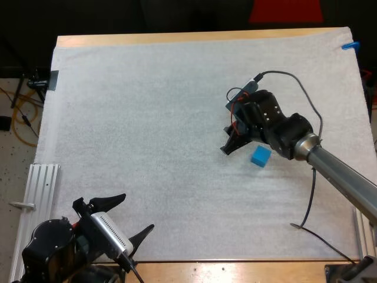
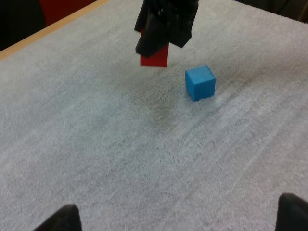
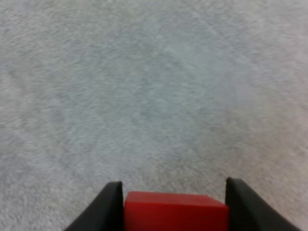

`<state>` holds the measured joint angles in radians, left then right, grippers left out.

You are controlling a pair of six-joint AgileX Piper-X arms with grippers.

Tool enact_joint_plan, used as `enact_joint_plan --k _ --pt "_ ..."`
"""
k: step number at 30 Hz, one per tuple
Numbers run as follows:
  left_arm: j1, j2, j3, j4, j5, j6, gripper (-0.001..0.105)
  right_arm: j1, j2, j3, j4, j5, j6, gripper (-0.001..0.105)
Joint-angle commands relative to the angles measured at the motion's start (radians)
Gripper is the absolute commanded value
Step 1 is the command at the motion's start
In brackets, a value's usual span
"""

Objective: Stack red cube on blue cube

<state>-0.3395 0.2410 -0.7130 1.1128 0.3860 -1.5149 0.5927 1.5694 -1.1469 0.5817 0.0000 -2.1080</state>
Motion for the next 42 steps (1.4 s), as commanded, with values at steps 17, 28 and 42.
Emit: enact_joint_plan --k 17,28,42 --pt "-0.003 0.005 -0.008 -0.012 -0.009 0.001 0.076 -0.084 -0.025 0.005 0.136 0.096 0.207 0.012" --pt "-0.003 0.005 -0.008 -0.012 -0.009 0.001 0.076 -0.077 -0.025 0.091 0.079 0.136 0.249 0.012" --pt "-0.003 0.005 -0.008 -0.012 -0.009 0.001 0.076 -0.078 -0.025 0.154 0.044 0.077 0.273 0.012"
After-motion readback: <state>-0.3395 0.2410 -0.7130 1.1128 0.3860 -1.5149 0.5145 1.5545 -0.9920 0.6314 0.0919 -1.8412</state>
